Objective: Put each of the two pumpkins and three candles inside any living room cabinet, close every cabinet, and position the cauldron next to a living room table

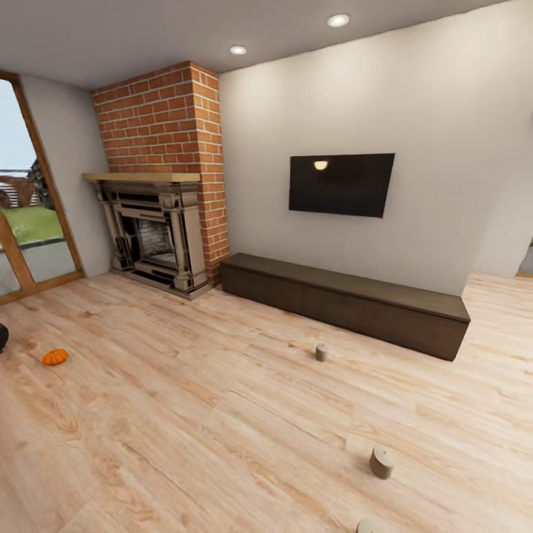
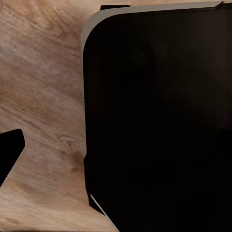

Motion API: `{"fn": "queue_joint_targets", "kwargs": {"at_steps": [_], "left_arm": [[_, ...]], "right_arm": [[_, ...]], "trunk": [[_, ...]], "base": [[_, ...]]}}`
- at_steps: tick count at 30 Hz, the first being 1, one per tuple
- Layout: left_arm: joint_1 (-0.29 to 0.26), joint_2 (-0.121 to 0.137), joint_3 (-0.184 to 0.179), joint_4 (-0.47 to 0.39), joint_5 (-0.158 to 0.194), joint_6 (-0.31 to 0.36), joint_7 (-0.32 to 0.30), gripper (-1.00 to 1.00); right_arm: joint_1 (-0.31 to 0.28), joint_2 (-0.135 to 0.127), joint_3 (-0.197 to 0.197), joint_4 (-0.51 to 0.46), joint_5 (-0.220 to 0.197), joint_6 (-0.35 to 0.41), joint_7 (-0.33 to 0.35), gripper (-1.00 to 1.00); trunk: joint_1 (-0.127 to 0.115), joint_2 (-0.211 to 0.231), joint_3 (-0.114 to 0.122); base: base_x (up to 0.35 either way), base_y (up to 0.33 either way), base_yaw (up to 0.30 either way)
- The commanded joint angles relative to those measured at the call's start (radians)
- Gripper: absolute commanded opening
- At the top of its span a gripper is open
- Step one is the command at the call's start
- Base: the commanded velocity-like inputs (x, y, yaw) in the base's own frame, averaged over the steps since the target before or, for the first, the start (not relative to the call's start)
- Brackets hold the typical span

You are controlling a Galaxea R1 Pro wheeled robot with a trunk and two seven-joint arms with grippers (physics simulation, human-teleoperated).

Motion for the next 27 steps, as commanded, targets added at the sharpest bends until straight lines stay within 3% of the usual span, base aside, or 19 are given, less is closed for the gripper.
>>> {"fn": "queue_joint_targets", "kwargs": {"at_steps": [1,11,27], "left_arm": [[-0.001,0.0,0.001,0.001,0.0,-0.004,0.0,1.0],[-0.001,0.0,-0.004,0.003,-0.006,0.002,-0.004,1.0],[0.001,-0.001,-0.009,0.001,-0.01,-0.017,-0.005,1.0]], "right_arm": [[0.0,0.0,-0.001,0.0,-0.001,0.001,0.001,1.0],[0.0,0.0,-0.001,0.035,-0.001,0.002,0.002,1.0],[0.0,0.001,0.0,0.038,0.002,0.002,0.003,1.0]], "trunk": [[0.0,-0.001,-0.001],[0.0,-0.001,-0.001],[0.0,-0.001,-0.001]], "base": [[0.0,0.0,0.284],[-0.008,-0.003,0.075],[-0.211,-0.12,0.001]]}}
